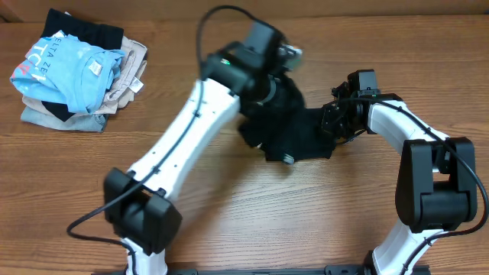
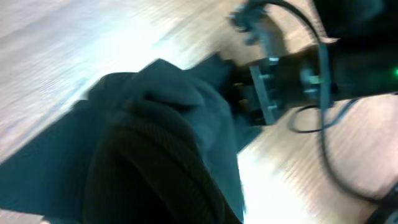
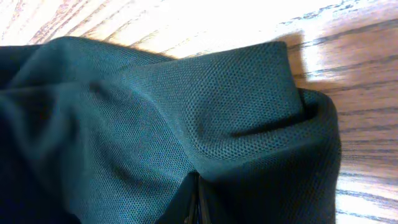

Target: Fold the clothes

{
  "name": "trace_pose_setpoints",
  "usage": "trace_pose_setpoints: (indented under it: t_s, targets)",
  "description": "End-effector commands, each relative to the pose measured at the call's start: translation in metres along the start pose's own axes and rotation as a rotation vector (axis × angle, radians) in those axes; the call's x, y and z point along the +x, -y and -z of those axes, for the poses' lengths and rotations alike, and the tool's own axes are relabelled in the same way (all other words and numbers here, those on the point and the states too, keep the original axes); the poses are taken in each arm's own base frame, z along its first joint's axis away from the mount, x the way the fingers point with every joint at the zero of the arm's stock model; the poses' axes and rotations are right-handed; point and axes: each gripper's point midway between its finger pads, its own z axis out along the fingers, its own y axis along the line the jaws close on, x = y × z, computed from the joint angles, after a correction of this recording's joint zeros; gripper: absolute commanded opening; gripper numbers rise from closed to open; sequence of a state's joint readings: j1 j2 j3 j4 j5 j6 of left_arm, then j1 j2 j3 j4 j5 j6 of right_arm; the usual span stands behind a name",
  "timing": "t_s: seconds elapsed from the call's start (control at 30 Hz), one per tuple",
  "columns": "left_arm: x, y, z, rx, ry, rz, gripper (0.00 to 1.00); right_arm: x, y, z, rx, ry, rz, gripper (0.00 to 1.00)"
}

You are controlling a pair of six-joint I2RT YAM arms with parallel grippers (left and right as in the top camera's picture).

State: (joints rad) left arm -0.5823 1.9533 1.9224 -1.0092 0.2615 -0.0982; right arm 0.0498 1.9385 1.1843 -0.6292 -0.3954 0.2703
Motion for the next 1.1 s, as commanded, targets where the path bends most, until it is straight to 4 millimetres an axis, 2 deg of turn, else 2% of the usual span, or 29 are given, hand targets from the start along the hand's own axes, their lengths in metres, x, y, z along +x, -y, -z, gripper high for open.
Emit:
trace_pose_setpoints:
  t_s: [0.0, 0.07, 0.13, 0.2, 0.23, 0.33, 0.37, 0.47, 0.57, 0.67, 0.73, 0.77, 0.83, 0.93, 1.03, 1.07]
  targets:
    - [0.012, 0.027, -0.05, 0.038, -0.08, 0.041, 0.04, 0.005, 0.005, 0.001, -0.003, -0.013, -0.032, 0.04]
    - [0.021, 0.029, -0.072, 0.023, -0.114, 0.051, 0.04, -0.008, -0.007, 0.02, -0.069, 0.029, -0.027, 0.04]
    - [0.028, 0.032, -0.089, 0.02, -0.144, 0.048, 0.04, -0.027, -0.02, 0.053, -0.136, 0.105, -0.017, 0.04]
    - [0.035, 0.035, -0.103, 0.022, -0.165, 0.04, 0.04, -0.045, -0.03, 0.095, -0.195, 0.189, -0.013, 0.04]
    - [0.036, 0.036, -0.109, 0.024, -0.17, 0.036, 0.04, -0.054, -0.035, 0.122, -0.219, 0.241, -0.008, 0.04]
    - [0.035, 0.045, -0.119, 0.036, -0.159, 0.017, 0.04, -0.067, -0.04, 0.195, -0.237, 0.386, 0.0, 0.04]
    - [0.031, 0.05, -0.122, 0.047, -0.138, 0.003, 0.04, -0.069, -0.04, 0.229, -0.237, 0.458, 0.002, 0.04]
    - [0.019, 0.062, -0.125, 0.068, -0.082, -0.023, 0.04, -0.063, -0.037, 0.271, -0.231, 0.554, 0.002, 0.04]
    - [0.006, 0.073, -0.125, 0.108, -0.03, -0.042, 0.06, -0.055, -0.032, 0.291, -0.218, 0.593, -0.013, 0.04]
    - [-0.004, 0.095, -0.122, 0.226, 0.007, -0.062, 0.07, -0.052, -0.024, 0.3, -0.2, 0.614, -0.034, 0.04]
    - [-0.009, 0.104, -0.12, 0.276, 0.027, -0.072, 0.12, -0.052, -0.021, 0.302, -0.196, 0.623, -0.043, 0.04]
    - [-0.011, 0.107, -0.119, 0.294, 0.036, -0.077, 0.19, -0.053, -0.019, 0.303, -0.194, 0.625, -0.046, 0.04]
    - [-0.015, 0.112, -0.117, 0.319, 0.053, -0.086, 0.4, -0.053, -0.018, 0.303, -0.194, 0.626, -0.047, 0.04]
    - [-0.026, 0.115, -0.112, 0.33, 0.09, -0.101, 0.98, -0.053, -0.019, 0.303, -0.194, 0.626, -0.047, 0.04]
    - [-0.047, 0.104, -0.092, 0.312, 0.136, -0.091, 1.0, -0.053, -0.018, 0.303, -0.193, 0.625, -0.047, 0.04]
    - [-0.066, 0.091, -0.069, 0.299, 0.178, -0.075, 1.0, -0.052, -0.018, 0.303, -0.191, 0.624, -0.044, 0.04]
